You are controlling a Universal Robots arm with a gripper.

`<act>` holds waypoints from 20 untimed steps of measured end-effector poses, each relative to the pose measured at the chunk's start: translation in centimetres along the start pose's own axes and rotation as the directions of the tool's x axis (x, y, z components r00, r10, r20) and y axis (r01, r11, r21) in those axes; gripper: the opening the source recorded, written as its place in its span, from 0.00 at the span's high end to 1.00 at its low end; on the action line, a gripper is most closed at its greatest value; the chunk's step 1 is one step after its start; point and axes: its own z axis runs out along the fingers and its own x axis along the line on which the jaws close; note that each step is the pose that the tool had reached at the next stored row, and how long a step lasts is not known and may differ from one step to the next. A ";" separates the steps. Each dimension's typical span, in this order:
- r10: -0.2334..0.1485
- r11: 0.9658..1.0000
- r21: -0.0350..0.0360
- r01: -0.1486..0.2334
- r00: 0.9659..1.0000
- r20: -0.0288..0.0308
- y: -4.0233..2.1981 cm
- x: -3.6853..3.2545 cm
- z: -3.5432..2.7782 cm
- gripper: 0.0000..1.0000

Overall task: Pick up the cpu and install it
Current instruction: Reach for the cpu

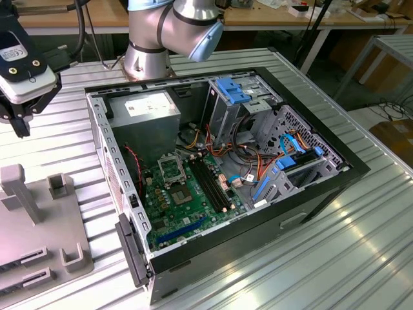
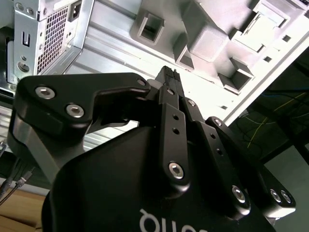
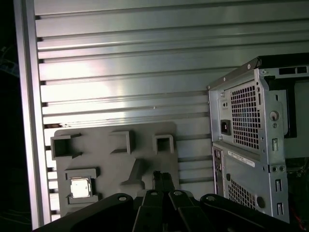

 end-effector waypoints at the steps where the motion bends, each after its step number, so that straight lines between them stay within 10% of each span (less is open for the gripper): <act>1: 0.000 1.000 0.000 0.000 1.000 0.000 -0.01 0.06 0.00 0.89; 20: 0.000 1.000 0.000 0.000 1.000 0.000 -0.07 0.92 0.04 0.89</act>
